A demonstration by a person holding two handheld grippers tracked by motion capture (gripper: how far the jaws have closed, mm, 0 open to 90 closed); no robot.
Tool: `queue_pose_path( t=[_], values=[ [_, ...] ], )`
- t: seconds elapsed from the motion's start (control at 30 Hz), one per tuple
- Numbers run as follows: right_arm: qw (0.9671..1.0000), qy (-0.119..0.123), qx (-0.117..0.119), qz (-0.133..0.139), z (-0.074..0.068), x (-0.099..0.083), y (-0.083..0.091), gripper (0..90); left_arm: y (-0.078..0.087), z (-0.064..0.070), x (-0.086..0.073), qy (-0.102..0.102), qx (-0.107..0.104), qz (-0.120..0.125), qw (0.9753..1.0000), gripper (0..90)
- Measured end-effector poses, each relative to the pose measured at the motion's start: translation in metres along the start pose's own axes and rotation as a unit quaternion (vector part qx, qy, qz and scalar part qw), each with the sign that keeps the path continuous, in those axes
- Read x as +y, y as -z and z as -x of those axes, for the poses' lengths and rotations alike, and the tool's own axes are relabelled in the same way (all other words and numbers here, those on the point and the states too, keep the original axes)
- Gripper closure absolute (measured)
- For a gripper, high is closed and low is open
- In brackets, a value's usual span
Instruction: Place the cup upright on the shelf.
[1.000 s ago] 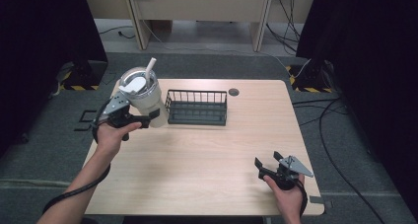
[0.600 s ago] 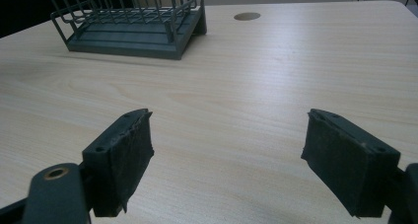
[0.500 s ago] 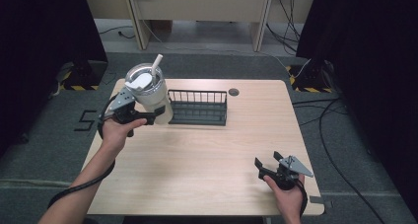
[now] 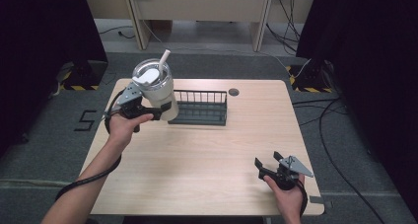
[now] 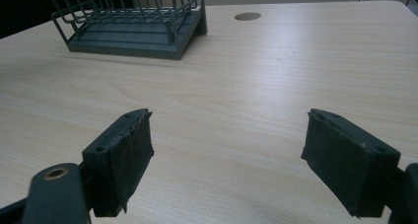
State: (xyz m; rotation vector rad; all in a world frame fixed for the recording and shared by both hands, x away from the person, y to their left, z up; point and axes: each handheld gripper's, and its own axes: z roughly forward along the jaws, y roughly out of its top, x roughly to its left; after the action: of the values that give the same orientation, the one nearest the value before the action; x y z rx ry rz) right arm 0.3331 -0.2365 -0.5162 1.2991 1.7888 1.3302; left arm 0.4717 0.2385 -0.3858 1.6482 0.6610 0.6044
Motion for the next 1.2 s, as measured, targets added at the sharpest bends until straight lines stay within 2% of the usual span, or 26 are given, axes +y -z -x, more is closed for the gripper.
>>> queue_pose_path(
  t=[0.77,1.2],
  values=[
    [1.0,-0.004,0.001,0.001,0.001,0.0,0.0,19.2,-0.029,0.001,0.017,-0.017,-0.001,-0.003,0.9998,10.0],
    [1.0,-0.005,0.003,0.002,0.001,0.0,0.001,19.2,-0.052,0.004,0.027,-0.026,-0.005,-0.006,0.9996,10.0]
  ],
)
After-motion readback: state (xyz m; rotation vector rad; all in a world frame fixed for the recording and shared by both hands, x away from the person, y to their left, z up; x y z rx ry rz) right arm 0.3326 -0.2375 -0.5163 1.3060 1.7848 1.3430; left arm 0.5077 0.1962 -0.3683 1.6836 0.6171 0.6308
